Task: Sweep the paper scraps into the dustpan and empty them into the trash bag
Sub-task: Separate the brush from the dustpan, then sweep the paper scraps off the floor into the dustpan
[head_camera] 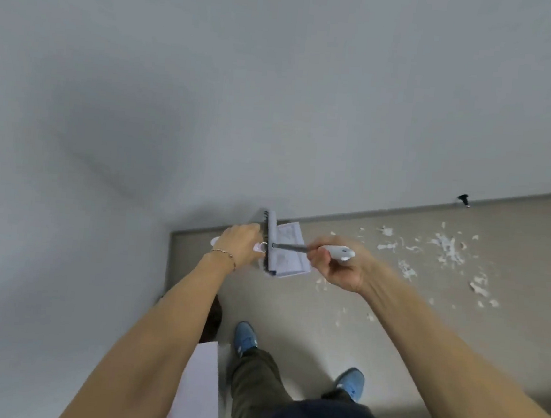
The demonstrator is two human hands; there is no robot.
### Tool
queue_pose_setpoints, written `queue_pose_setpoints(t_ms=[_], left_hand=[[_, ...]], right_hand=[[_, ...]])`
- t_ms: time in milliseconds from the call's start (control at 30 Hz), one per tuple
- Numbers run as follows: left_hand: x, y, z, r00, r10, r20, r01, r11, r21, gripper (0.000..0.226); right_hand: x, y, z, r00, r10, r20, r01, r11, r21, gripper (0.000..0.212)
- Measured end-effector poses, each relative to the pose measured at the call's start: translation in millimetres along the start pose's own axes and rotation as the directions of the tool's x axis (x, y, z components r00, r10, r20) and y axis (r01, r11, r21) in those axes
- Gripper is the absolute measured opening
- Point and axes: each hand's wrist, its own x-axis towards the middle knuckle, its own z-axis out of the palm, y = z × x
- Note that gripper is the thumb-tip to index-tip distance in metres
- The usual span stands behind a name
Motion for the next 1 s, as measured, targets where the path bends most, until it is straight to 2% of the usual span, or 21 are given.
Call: queue_pose_setpoints(t_ms=[67,133,200,233,367,467,533,633,733,800,900,1000], left_hand=[[-3.9,15.6,15.2,0.994,-0.006,-0.109,0.001,0.999,-0.044,0.038],[-15.3,49.2,29.3,0.990,-0.036,-0.137,0.023,0.995,-0.097,0.027],[-22.4,87.1,47.1,0.967,-0.073,-0.243,0.024,0.980,-0.196,0.025],[-26.0,105.3,55.1,0.954,-0.099,-0.282,0.035,0.974,-0.223,0.025],[-29.0,198.3,91.7,0.931,-0.238,-0.278,0.117,0.913,-0.390,0.022],[-25.8,246.8,98.9,0.904,-0.316,-0.289,0.169,0.883,-0.438,0.027],[-23.8,263.8,97.5,0.895,-0.342,-0.287,0.192,0.876,-0.443,0.028],[-25.9,266.1,100.9,0.894,-0.343,-0.289,0.184,0.868,-0.461,0.027],[-37.8,247.6,104.3,0.889,-0.350,-0.296,0.191,0.870,-0.455,0.027],[-49.1,230.5,102.1,0.869,-0.388,-0.307,0.225,0.863,-0.453,0.025],[-66.7,197.6,97.1,0.798,-0.488,-0.352,0.283,0.820,-0.497,0.021],[-85.1,166.2,98.1,0.800,-0.480,-0.361,0.313,0.846,-0.431,0.020]], right_hand=[[-48.4,-20.2,-74.3,0.999,-0.041,-0.012,0.042,0.994,0.102,0.029],[-94.1,-27.9,-132.0,0.996,-0.070,-0.053,0.073,0.995,0.068,0.023],[-131.0,-25.9,-169.8,0.995,-0.090,-0.048,0.093,0.993,0.070,0.013],[-142.9,-23.8,-186.8,0.993,-0.111,-0.050,0.115,0.991,0.075,0.016],[-177.7,-4.3,-256.2,0.990,-0.126,-0.063,0.137,0.967,0.215,0.022],[-175.2,8.3,-286.5,0.980,-0.126,-0.152,0.157,0.964,0.213,0.021],[-169.7,14.3,-298.6,0.952,-0.167,-0.257,0.200,0.974,0.109,0.021],[-163.9,26.7,-315.8,0.893,-0.251,-0.374,0.217,0.967,-0.133,0.012],[-166.7,39.4,-337.7,0.874,-0.265,-0.406,0.188,0.957,-0.220,0.009],[-169.2,46.7,-353.5,0.878,-0.243,-0.412,0.167,0.963,-0.211,0.009],[-164.8,58.9,-371.6,0.895,-0.154,-0.418,0.103,0.984,-0.143,0.014],[-155.1,71.6,-372.4,0.932,-0.008,-0.364,0.005,1.000,-0.008,0.021]])
